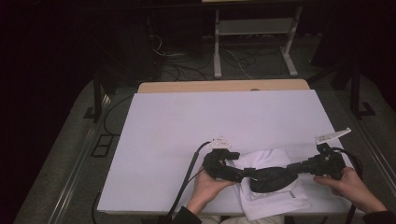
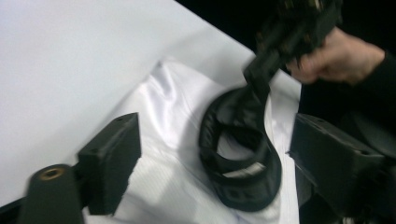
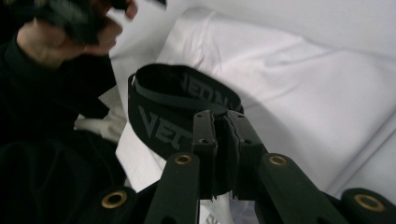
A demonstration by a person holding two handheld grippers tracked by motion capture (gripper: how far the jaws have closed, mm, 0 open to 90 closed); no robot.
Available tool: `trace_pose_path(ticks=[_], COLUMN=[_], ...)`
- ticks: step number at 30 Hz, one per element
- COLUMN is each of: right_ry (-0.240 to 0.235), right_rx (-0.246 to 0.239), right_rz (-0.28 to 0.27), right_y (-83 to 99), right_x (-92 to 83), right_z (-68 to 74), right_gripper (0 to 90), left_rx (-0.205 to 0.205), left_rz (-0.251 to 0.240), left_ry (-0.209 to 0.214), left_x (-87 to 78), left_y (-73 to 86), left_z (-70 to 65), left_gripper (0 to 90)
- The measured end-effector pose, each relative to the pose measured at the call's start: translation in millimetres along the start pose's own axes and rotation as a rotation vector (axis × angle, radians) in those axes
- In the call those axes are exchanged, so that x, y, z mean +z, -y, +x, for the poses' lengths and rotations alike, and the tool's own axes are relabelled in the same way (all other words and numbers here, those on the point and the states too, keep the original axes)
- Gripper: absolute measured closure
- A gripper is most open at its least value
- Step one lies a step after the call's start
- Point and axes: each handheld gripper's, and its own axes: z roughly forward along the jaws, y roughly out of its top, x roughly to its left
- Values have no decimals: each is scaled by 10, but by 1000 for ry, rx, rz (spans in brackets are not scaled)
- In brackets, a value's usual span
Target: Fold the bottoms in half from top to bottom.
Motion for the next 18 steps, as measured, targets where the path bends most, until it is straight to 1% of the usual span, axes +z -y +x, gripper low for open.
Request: trace_pose_path(ticks=[3, 5, 7, 9, 15, 17, 18], right_ry=[-20, -26, -32, -28, -8, 11, 24], right_rx=[-24, -39, -46, -63, -78, -76, -75], right_rz=[33, 57, 76, 95, 136, 163, 171], right_y=[69, 119, 169, 218, 310, 329, 337], right_x=[-13, -26, -43, -57, -73, -68, -67], right_z=[39, 65, 85, 99, 129, 141, 146], right_gripper=[807, 807, 806, 804, 796, 762, 717], left_rx=[-22, -35, -37, -38, -38, -38, -37], left_rz=[-28, -36, -38, -34, -31, -30, -32], left_ry=[-5, -3, -11, -12, -14, -15, -15], left_x=[-25, -30, -27, -15, 4, 3, -2], left_y=[-23, -30, -32, -29, -27, -27, -28], left_z=[65, 92, 102, 108, 119, 123, 126], left_gripper=[122, 119, 119, 119, 119, 119, 119])
